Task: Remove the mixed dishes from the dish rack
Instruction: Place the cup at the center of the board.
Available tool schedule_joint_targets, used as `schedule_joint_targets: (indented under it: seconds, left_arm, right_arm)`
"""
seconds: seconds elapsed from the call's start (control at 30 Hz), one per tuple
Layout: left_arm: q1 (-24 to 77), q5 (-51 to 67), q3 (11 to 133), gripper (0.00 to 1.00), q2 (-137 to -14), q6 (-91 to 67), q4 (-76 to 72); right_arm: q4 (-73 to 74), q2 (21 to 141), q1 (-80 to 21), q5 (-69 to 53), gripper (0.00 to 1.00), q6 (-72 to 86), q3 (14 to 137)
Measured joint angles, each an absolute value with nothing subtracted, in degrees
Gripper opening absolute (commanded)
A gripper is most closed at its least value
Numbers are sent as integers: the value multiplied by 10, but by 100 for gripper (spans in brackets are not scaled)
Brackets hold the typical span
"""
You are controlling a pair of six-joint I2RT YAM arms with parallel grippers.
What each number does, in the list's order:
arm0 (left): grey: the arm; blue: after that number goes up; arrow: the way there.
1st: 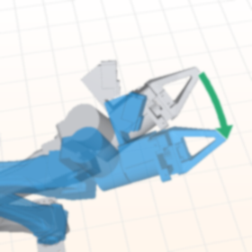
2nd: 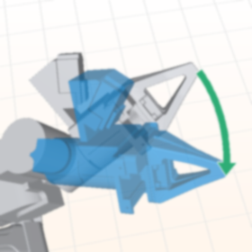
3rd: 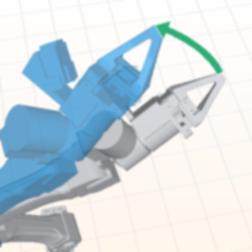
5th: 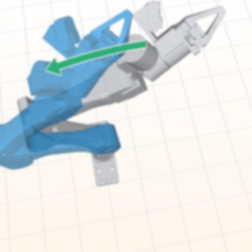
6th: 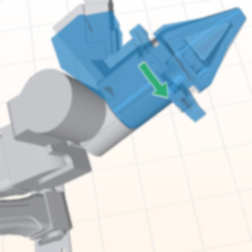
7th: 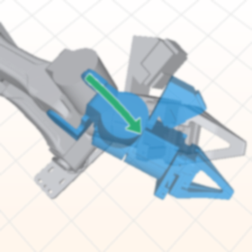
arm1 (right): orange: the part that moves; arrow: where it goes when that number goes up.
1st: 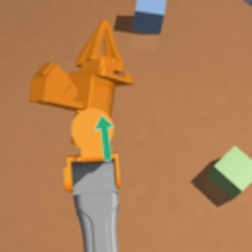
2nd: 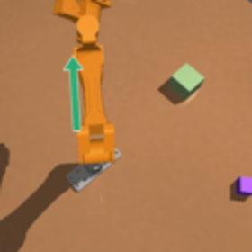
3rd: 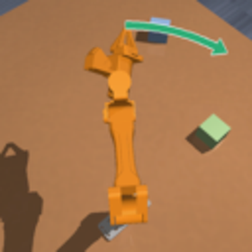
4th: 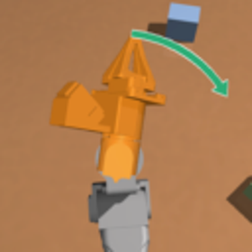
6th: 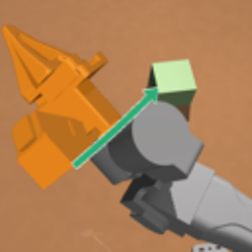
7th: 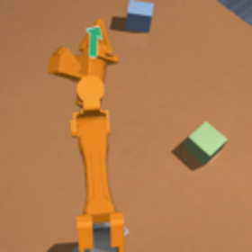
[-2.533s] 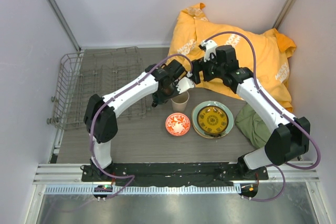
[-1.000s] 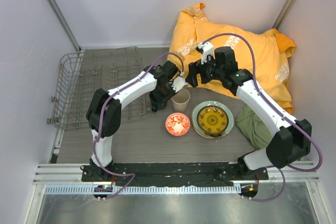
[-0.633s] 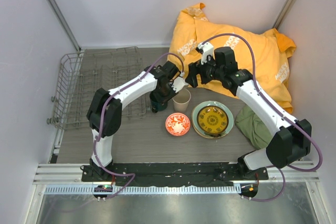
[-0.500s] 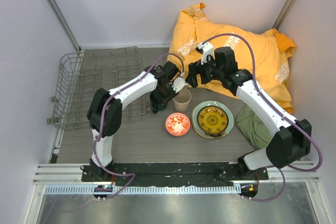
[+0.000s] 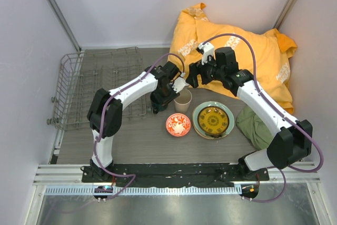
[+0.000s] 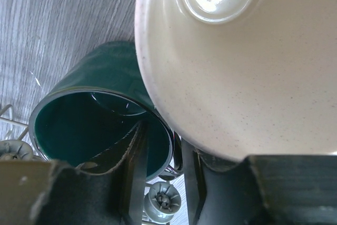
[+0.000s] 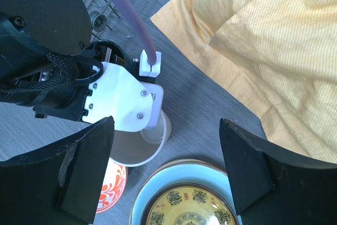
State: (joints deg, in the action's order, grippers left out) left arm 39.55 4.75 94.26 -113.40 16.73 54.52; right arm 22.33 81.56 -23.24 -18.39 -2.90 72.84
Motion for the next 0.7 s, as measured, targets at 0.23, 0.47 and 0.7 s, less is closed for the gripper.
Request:
schedule_joint_targets:
  seconds: [0.23,0.47,0.7]
  left_arm:
    - [396,45,943,46,-1127,168,546]
    - [395,30,943,50,-1082,170,559]
    - [390,30,936,59,-1019,171,554]
  right_arm:
    - [223,816,-232,-184,86,-29,728]
    - [207,812,-230,-183,86,-28,729]
    - [208,809,-230,-172,90,-34,728]
